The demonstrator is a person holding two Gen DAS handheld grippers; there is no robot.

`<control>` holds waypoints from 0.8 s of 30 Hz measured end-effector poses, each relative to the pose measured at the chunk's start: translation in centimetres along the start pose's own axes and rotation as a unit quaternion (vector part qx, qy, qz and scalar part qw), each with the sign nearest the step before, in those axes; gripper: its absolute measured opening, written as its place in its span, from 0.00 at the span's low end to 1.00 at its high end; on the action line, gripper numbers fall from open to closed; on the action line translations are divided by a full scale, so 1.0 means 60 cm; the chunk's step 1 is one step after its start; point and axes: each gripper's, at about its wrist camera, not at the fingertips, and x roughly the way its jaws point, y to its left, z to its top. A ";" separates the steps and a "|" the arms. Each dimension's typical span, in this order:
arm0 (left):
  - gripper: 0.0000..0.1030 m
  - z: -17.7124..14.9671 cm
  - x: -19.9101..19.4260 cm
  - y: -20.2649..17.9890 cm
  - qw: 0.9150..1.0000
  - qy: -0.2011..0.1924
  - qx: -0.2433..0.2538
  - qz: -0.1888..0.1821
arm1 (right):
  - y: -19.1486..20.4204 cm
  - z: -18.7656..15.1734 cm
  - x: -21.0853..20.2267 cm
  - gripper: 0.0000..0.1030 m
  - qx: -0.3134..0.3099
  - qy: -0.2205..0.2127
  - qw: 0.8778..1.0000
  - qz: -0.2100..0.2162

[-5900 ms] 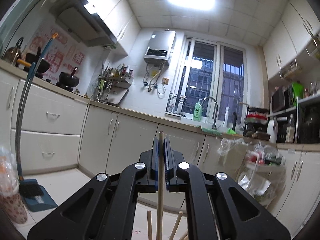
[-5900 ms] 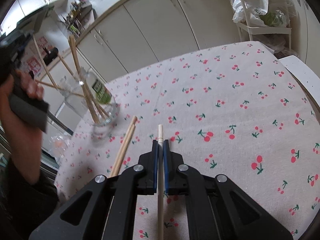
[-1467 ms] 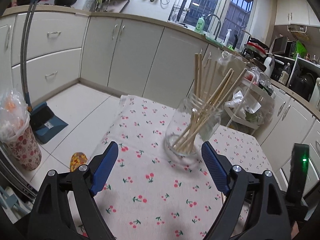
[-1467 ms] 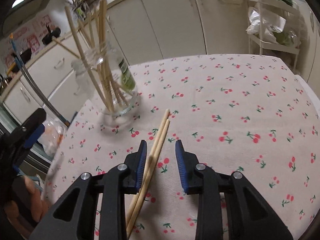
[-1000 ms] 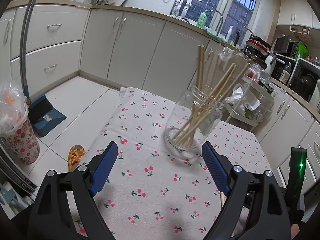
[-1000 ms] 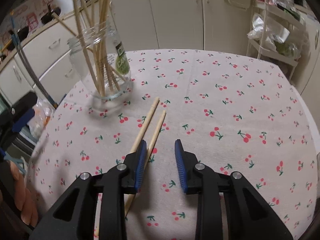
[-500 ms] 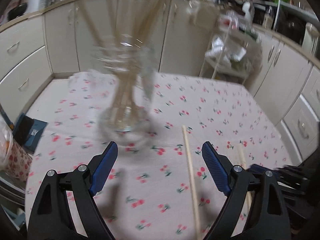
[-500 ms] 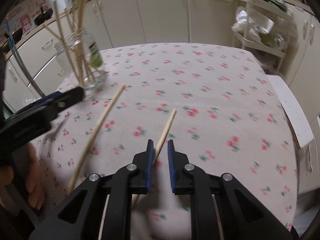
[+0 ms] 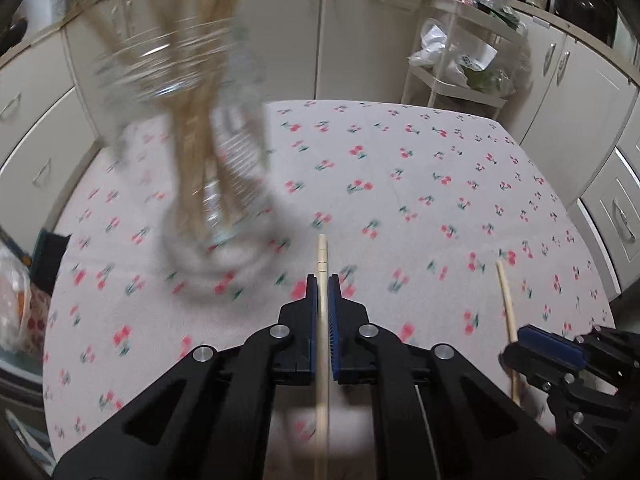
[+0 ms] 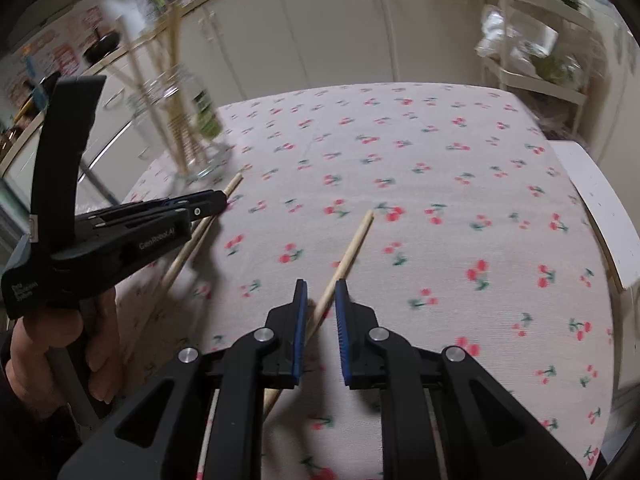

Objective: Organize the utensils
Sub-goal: 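Close both grippers each on one loose wooden stick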

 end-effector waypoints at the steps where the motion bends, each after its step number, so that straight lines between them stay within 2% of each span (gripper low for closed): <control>1: 0.05 -0.011 -0.011 0.011 1.000 0.003 -0.009 -0.007 | 0.005 -0.001 0.001 0.15 -0.005 0.002 1.000 0.007; 5: 0.05 -0.041 -0.037 0.067 0.998 0.010 -0.062 -0.019 | 0.015 -0.004 0.003 0.15 -0.014 0.008 0.999 0.028; 7: 0.05 -0.053 -0.047 0.087 0.996 0.017 -0.080 -0.030 | 0.006 -0.002 0.003 0.14 0.003 0.012 0.999 0.035; 11: 0.07 -0.048 -0.042 0.083 0.996 0.039 -0.072 -0.038 | 0.004 0.002 0.004 0.15 0.014 0.015 0.999 0.031; 16: 0.14 -0.032 -0.029 0.062 0.998 0.043 -0.050 -0.017 | 0.018 0.007 0.009 0.18 0.004 0.013 1.000 0.011; 19: 0.14 -0.028 -0.027 0.052 0.998 0.042 -0.038 -0.004 | 0.028 0.010 0.014 0.18 -0.010 0.008 1.000 -0.005; 21: 0.04 -0.027 -0.025 0.047 0.999 0.039 -0.027 0.000 | 0.036 0.009 0.016 0.10 -0.029 0.007 0.999 -0.020; 24: 0.05 -0.027 -0.028 0.049 0.999 0.039 -0.021 -0.018 | 0.033 0.008 0.017 0.05 -0.027 0.006 1.000 -0.013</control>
